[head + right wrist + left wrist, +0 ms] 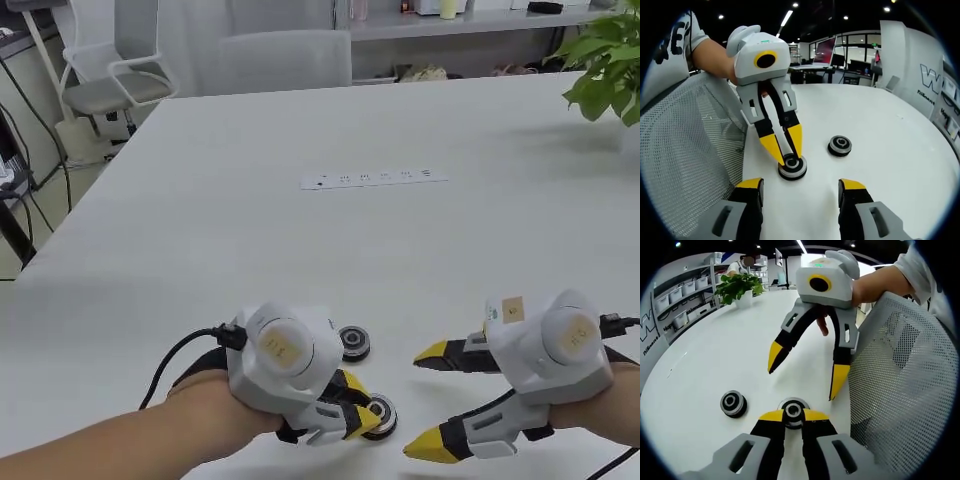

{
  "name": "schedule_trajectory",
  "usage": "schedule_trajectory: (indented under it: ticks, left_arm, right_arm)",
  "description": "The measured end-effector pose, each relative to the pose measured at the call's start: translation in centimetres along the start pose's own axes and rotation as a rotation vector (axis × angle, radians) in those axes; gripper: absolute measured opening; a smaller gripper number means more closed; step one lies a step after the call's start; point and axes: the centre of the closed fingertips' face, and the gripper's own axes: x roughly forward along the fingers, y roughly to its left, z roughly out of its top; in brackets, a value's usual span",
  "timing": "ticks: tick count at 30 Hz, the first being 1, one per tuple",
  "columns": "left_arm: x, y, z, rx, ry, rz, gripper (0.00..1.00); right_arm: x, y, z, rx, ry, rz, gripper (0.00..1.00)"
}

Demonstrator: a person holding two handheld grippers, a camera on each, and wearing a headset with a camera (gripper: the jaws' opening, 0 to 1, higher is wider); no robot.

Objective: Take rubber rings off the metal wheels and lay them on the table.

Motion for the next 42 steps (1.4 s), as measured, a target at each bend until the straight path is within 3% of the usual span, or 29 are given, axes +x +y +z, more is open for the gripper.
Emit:
schedule_trajectory:
  ticks: [10,20,33,42]
  left_arm:
    - [0.0,0.0,0.0,0.001,-0.003,0.001,0.07]
    - [0.0,-0.1,0.0,0.000,-0.004,0.003,0.07]
    - [0.0,-0.1,0.0,0.000,-0.005,0.002,0.07]
    - [0.0,-0.1,0.0,-0.003,-0.008,0.007,0.06]
  right_arm:
    - [0.7,0.6,0.2,0.033,-0.021,0.031,0.46]
    - [2.1,0.6,-0.1,0.014,0.010,0.065,0.36]
    - [2.6,0.6,0.2,0.162,-0.044,0.091,0.30]
    - [2.3,1.2,-0.1,0.137,-0.022,0.101,0.20]
